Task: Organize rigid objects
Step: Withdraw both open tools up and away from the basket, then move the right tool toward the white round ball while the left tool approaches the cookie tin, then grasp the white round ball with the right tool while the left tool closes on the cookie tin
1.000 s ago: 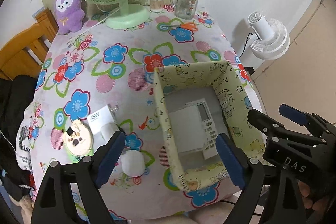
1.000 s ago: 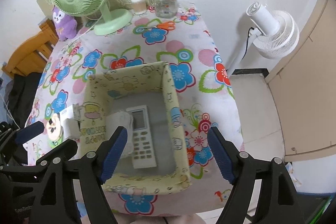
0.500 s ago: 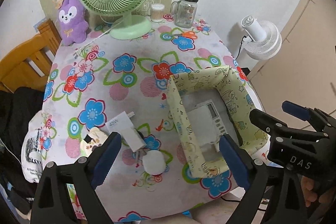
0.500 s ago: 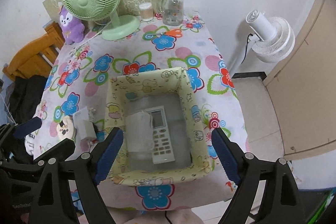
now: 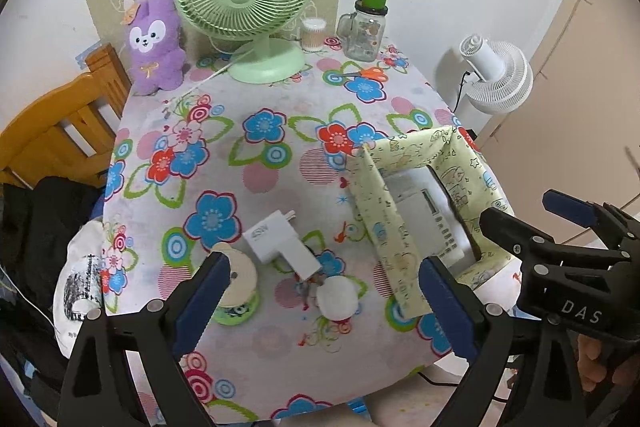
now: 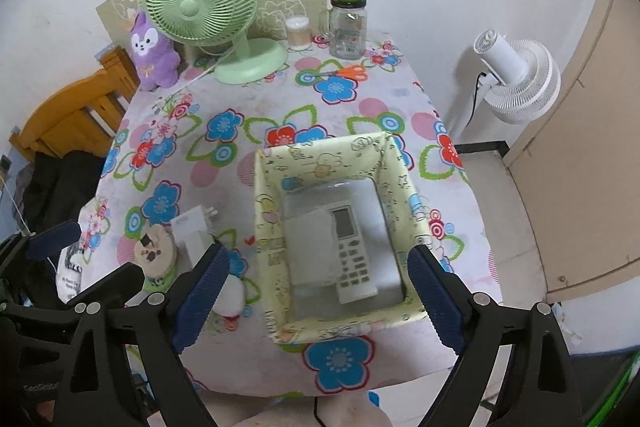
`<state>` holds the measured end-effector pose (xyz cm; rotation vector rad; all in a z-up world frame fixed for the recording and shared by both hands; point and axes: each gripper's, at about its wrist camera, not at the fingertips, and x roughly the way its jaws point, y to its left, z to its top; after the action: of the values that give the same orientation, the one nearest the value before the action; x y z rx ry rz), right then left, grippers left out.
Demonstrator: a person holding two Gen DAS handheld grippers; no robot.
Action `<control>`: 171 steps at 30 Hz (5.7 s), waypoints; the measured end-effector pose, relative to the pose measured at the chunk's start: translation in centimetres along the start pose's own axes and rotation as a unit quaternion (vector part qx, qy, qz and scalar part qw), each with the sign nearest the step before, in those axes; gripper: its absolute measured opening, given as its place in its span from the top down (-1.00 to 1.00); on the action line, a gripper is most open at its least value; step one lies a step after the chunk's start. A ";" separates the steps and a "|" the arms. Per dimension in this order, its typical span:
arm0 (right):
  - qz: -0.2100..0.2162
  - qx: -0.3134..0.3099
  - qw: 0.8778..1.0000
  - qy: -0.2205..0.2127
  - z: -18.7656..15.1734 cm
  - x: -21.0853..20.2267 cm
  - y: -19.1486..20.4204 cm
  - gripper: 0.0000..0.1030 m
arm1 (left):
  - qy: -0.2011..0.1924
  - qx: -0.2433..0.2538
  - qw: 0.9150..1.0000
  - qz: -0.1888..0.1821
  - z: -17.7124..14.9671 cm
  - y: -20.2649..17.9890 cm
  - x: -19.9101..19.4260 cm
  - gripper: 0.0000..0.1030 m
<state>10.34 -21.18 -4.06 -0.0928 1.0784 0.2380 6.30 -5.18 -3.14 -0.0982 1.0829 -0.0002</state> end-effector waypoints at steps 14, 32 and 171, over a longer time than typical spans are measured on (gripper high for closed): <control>-0.010 0.033 0.999 -0.020 -2.4 -1.1 5.0 -0.80 | -0.012 0.021 1.000 -0.009 -2.0 4.8 -1.6 -0.90; -0.024 0.026 0.999 -0.031 -3.8 -0.8 9.1 -0.80 | -0.002 0.032 0.999 -0.002 -3.5 8.7 -0.9 -0.90; -0.045 0.042 0.995 0.073 -10.3 16.1 12.7 0.03 | 0.093 0.127 0.987 -0.014 -7.9 10.6 13.9 -0.53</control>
<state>5.72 -8.42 -22.59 -0.0846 1.2255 0.1047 5.37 4.10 -19.96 0.1177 1.2589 -0.1758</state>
